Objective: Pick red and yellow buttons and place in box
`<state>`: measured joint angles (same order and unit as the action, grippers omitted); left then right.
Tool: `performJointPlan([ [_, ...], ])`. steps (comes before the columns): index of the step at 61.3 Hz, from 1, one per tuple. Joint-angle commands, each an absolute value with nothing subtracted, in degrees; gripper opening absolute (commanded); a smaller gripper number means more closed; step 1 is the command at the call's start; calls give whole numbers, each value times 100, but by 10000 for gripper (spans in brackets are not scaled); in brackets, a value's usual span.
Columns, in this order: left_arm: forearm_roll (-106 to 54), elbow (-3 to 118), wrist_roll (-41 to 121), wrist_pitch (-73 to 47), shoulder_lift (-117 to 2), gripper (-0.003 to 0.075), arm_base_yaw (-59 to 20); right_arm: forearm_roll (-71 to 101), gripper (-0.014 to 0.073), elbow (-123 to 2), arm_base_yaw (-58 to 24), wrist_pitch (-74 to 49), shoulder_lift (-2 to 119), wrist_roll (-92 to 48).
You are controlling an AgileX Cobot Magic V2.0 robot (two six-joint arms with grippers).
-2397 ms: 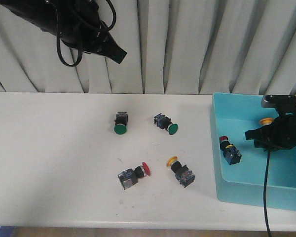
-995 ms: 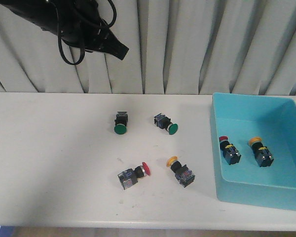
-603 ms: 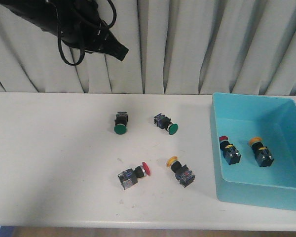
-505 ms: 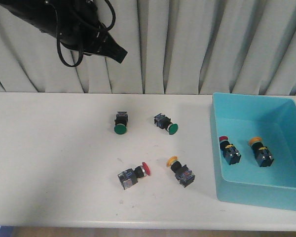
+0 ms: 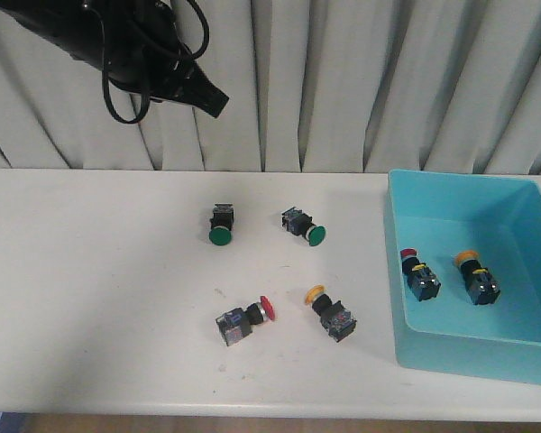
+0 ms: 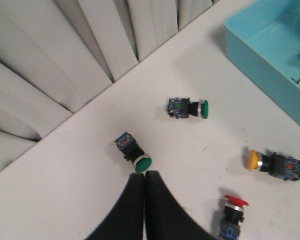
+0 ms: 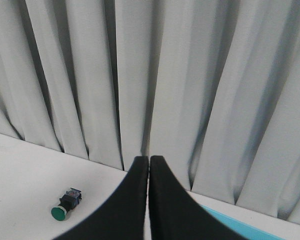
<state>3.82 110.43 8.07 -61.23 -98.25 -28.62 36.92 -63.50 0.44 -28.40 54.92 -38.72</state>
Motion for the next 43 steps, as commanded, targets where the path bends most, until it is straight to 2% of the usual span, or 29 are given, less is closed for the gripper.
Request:
performJointPlan([
  [1, 767, 11034, 754, -5725, -9282, -7, -2846, 3823, -7, -6518, 38, -2520, 5426, -3931],
  [9, 795, 9346, 754, -4200, -7884, -7, -2752, 3823, -7, -6518, 38, -2520, 5426, -3931],
  [16, 568, 6653, 754, -2088, -6180, -7, -2465, 3817, -7, -6518, 38, -2520, 5443, -3931],
  [23, 0, 4330, 754, -783, -4562, -7, -1873, 3819, -7, -6518, 38, -2520, 5443, -3931],
  [32, -376, 2054, 747, -50, -2658, -7, -960, 3818, -6, -6518, 38, -2520, 5443, -3931],
  [43, -336, 435, 618, -109, -686, -7, -185, 3818, -6, -6518, 38, -2515, 5443, -3931],
])
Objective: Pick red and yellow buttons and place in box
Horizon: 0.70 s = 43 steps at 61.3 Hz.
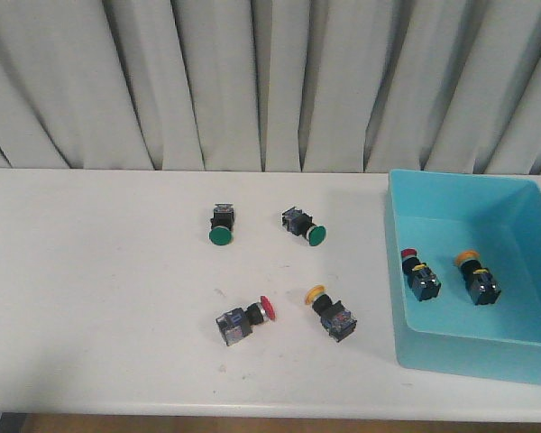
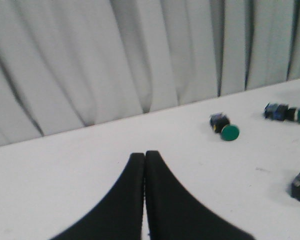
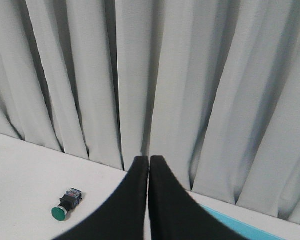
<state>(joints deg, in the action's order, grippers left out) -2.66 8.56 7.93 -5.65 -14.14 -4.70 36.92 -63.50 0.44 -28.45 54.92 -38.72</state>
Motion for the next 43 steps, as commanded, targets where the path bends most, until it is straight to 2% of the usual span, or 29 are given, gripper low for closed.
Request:
performJointPlan([
  [1, -336, 356, 586, -129, -563, -7, -132, 3818, -6, -6518, 38, -2515, 5443, -3931],
  [8, -337, -134, 439, -232, 202, -7, 294, 3818, -6, -6518, 38, -2515, 5443, -3931],
  [17, -313, -449, 191, -190, 153, -7, 699, 3818, -6, -6518, 38, -2523, 5443, -3931],
  [28, -70, -442, 207, -189, 153, -7, 637, 3818, -6, -6518, 38, -2538, 5443, -3931],
  [43, 139, -447, 207, -230, 153, -7, 81, 3818, -6, -6518, 38, -2538, 5443, -3931],
])
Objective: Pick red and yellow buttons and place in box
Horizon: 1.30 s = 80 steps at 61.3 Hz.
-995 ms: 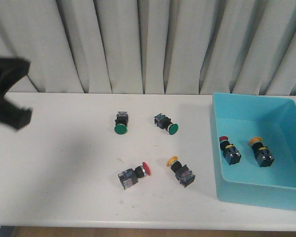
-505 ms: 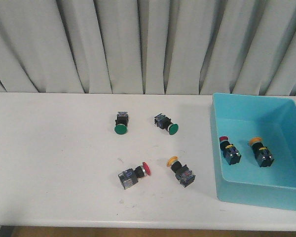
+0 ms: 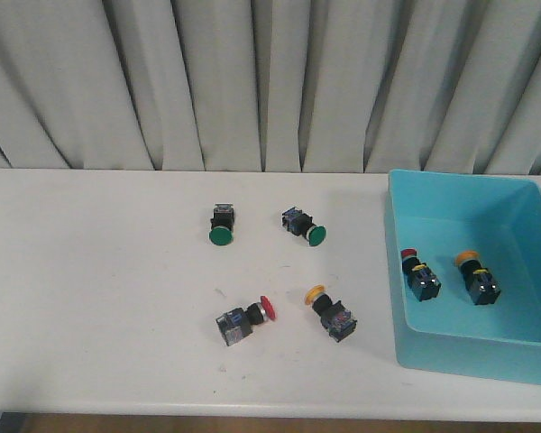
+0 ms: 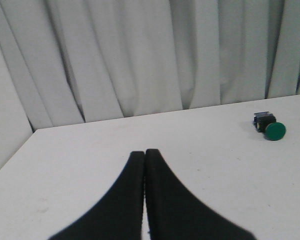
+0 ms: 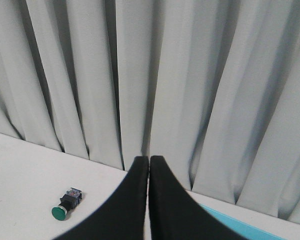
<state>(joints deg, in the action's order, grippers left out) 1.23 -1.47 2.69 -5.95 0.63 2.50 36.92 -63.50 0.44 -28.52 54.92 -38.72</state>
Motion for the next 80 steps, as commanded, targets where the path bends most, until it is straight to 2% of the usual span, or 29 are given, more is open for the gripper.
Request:
performJointPlan([
  [1, 143, -447, 212, -253, 153, -7, 74, 3818, -6, -6518, 38, -2538, 5443, -3931],
  [68, 119, -430, 201, -311, 147, -7, 53, 3812, -6, -6518, 38, -2534, 5443, -3931],
  [76, 119, -430, 201, -311, 147, -7, 53, 3271, -6, -6518, 33, -2391, 5412, -3852],
  [80, 119, -430, 201, -311, 147, -7, 53, 2701, -6, -6497, 33, -2392, 5329, -3349],
])
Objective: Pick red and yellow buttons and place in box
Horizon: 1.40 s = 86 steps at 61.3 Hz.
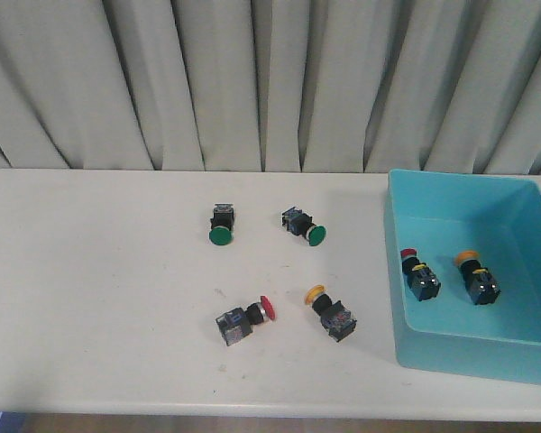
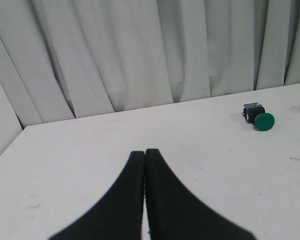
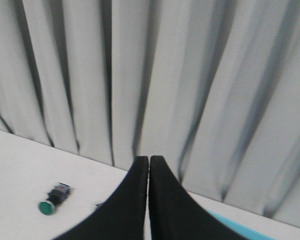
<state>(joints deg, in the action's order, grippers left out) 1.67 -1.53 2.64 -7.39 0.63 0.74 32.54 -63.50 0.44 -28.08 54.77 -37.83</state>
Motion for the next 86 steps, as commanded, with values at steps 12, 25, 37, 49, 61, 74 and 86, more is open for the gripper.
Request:
performJointPlan([
  [12, 119, -430, 201, -311, 147, -7, 53, 415, -6, -5204, 33, -1494, 4464, -1063],
  [25, 119, -430, 201, -311, 147, -7, 53, -419, -6, -2979, 33, -747, 2720, -542],
  [37, 119, -430, 201, -311, 147, -7, 53, -405, -6, -1179, 33, -681, 994, -527],
  [49, 119, -430, 201, -311, 147, -7, 53, -397, -6, -158, 33, -697, -138, -81],
  [61, 119, -430, 201, -317, 144, -7, 53, -425, -6, 147, 33, -414, -118, 172],
  [74, 119, -430, 201, -317, 144, -7, 53, -429, -6, 213, 33, -253, -118, 308],
  [86, 119, -430, 201, -317, 144, -7, 53, -429, -6, 208, 33, -252, -118, 308],
])
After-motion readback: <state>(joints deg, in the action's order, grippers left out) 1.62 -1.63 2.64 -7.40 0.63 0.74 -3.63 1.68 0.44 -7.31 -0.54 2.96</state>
